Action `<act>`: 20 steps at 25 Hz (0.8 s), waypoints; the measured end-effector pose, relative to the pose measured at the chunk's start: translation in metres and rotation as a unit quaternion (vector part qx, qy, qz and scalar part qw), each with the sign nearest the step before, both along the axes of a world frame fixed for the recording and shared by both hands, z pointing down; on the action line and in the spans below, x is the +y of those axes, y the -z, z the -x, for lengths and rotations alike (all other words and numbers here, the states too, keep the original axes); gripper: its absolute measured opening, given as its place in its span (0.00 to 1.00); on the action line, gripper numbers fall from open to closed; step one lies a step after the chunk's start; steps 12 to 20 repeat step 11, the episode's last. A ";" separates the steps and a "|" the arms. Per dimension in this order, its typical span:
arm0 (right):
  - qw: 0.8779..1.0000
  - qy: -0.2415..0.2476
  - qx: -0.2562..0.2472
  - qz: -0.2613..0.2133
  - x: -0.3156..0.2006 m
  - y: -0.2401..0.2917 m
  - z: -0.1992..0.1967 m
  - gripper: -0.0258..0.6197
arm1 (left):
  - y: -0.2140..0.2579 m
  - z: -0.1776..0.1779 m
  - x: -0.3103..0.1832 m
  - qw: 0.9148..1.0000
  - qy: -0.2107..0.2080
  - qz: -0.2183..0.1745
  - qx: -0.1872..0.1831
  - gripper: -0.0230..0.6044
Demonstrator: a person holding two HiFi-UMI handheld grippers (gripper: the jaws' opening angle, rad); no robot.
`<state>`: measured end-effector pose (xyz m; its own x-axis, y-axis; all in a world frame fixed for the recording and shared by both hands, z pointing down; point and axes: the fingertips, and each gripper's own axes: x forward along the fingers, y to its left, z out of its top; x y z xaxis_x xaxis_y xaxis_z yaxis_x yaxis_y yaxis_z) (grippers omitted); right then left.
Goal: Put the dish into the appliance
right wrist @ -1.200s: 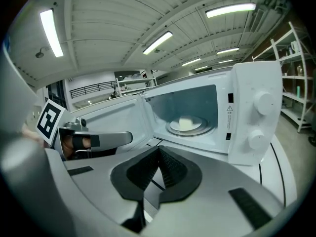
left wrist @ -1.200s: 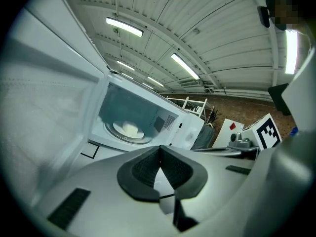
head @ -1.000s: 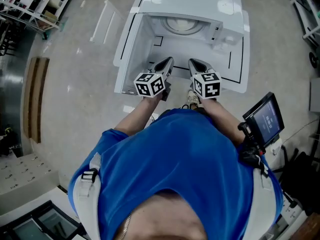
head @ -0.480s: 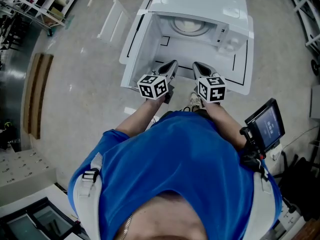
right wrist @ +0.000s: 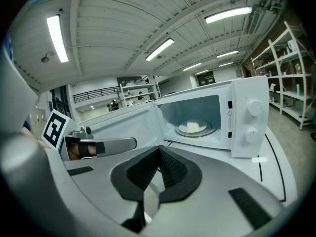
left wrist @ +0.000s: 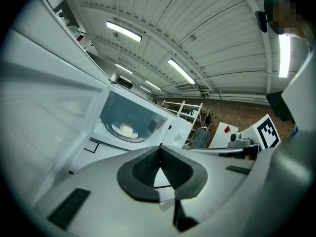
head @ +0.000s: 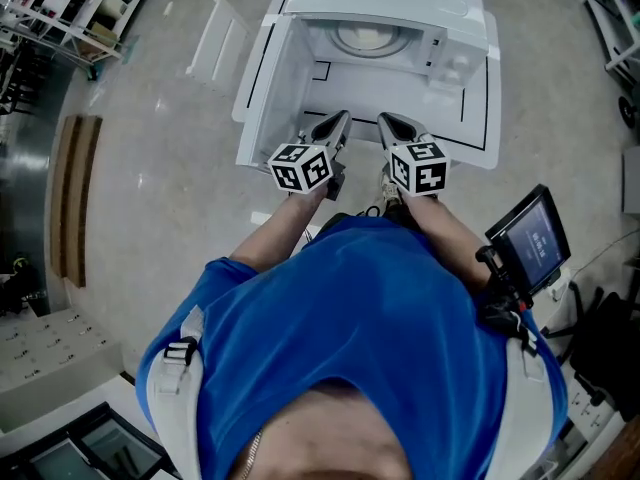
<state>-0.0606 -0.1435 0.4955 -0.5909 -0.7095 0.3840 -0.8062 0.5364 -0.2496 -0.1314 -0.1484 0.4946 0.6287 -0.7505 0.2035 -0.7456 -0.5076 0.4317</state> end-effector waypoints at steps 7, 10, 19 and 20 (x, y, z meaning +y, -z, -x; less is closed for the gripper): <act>1.000 0.001 0.002 -0.002 -0.005 -0.002 -0.003 0.04 | -0.003 -0.006 -0.011 1.000 0.005 0.005 0.023 0.05; 1.000 0.004 0.003 -0.005 0.005 0.000 0.001 0.04 | 0.002 0.000 -0.003 1.000 0.009 0.000 0.028 0.05; 1.000 0.005 0.004 -0.006 0.009 0.001 0.003 0.04 | 0.004 0.002 0.001 0.999 0.010 -0.002 0.030 0.05; 1.000 0.005 0.004 -0.006 0.009 0.001 0.003 0.04 | 0.004 0.002 0.001 0.999 0.010 -0.002 0.030 0.05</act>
